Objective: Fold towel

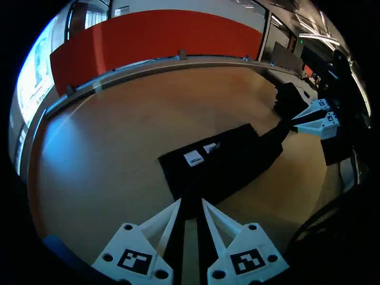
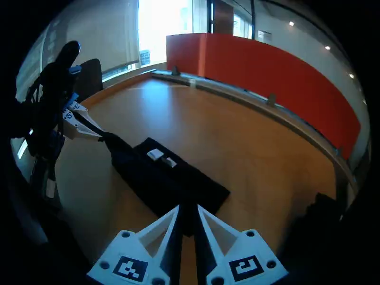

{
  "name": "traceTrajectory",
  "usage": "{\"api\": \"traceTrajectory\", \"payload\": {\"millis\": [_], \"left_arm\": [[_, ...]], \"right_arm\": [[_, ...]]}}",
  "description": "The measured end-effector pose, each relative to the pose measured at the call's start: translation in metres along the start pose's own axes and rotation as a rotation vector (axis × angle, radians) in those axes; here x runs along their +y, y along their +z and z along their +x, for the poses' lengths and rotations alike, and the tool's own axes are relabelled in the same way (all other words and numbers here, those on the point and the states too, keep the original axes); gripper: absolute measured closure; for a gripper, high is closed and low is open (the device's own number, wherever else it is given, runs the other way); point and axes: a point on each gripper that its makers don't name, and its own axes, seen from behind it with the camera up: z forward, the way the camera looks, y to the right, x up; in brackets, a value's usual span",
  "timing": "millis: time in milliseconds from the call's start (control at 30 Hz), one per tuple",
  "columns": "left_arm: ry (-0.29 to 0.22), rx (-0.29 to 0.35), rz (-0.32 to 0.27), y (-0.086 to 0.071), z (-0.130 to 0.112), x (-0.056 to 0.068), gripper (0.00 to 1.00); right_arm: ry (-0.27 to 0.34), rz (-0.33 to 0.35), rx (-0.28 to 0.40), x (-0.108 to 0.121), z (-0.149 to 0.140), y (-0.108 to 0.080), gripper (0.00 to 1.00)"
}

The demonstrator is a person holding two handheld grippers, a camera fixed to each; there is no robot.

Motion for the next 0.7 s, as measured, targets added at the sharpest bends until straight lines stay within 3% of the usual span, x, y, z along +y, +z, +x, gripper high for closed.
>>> {"api": "traceTrajectory", "payload": {"millis": [700], "left_arm": [[0.038, -0.047, 0.017, 0.05, 0.004, -0.019, 0.86]], "right_arm": [[0.013, -0.015, -0.061, 0.029, -0.009, 0.043, 0.88]]}}
